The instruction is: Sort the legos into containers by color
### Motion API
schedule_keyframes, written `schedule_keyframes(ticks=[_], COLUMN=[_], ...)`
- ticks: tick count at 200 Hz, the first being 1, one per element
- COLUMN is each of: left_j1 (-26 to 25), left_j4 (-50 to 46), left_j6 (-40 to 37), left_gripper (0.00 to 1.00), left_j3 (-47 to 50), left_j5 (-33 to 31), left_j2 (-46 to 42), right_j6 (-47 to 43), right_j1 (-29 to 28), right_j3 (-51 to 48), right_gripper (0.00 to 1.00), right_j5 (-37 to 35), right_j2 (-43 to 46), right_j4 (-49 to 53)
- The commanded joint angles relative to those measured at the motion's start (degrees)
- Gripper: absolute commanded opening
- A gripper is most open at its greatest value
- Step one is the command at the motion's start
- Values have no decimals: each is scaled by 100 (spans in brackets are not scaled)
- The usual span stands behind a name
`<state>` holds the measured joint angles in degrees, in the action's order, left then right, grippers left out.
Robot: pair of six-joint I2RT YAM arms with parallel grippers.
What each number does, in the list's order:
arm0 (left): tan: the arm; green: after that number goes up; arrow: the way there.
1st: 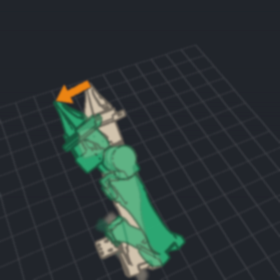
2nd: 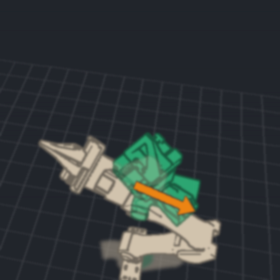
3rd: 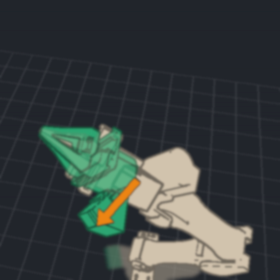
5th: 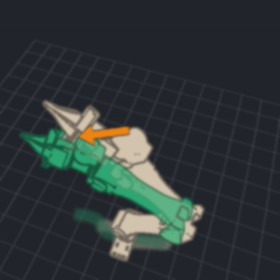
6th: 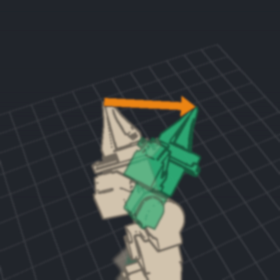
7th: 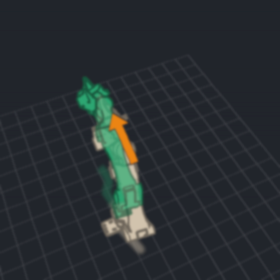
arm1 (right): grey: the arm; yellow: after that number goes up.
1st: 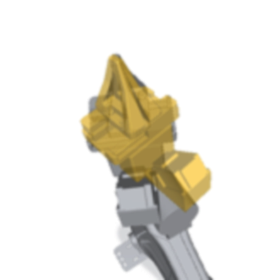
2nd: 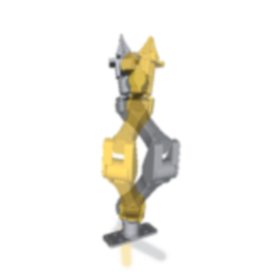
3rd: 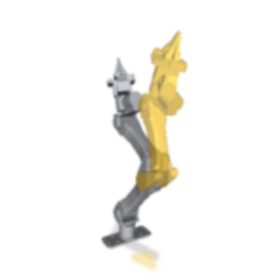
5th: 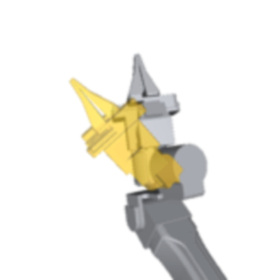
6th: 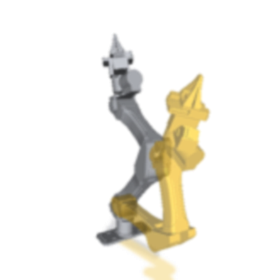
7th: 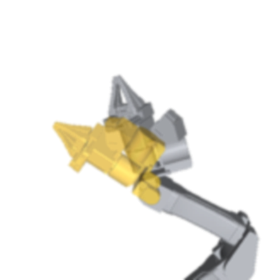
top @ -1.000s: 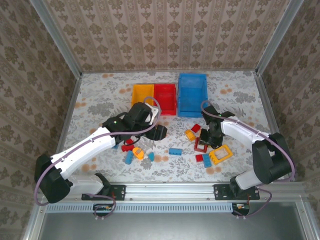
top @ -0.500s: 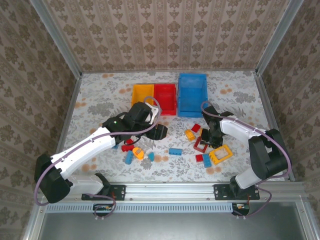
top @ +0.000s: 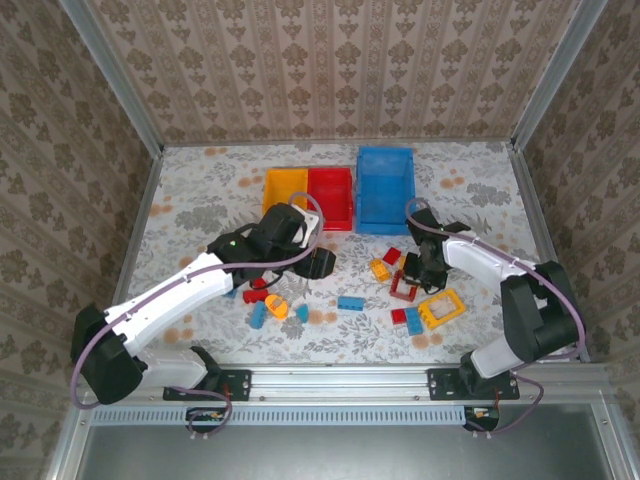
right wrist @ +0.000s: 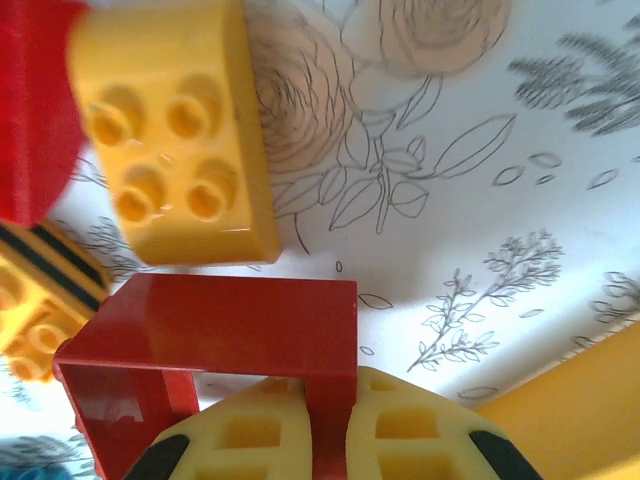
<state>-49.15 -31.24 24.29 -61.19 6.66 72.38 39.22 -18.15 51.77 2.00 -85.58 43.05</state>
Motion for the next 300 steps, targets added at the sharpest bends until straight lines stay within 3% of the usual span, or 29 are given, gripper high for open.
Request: schedule_keyframes(ticks=[1,28,95,142,190,218,300], left_j1=[-34,94,323,320,318,301,215], left_j4=[48,82,258,187,123,110,40], left_j6=[58,62,-48,-13,-81,-125,-298], left_gripper=[69,70,70,70,70,70,67], left_j3=[-379,-864,-1615,-1539,-1385,-1341,-1290], left_j5=[-258,-415,-436,-351,-312,-272,-150], left_j2=[4,123,690,734,798,846,996], right_j6=[-147,-604,-1185,-1146,-1115,-1092,-1025], right_j1=[-20,-84,-100,6,11,8,7], right_j3=[803,2045,4998,5999,6170,6102,5912], right_gripper=[3,3,1,1,23,30,33], right_j5=[-441,-645,-1125,-1321,-1160,-1143,-1169], right_j2=[454,-78,-2950,-4041,-4231,-4046,-2585], right_j4=[389,683,986,1330,1351,1356,1439])
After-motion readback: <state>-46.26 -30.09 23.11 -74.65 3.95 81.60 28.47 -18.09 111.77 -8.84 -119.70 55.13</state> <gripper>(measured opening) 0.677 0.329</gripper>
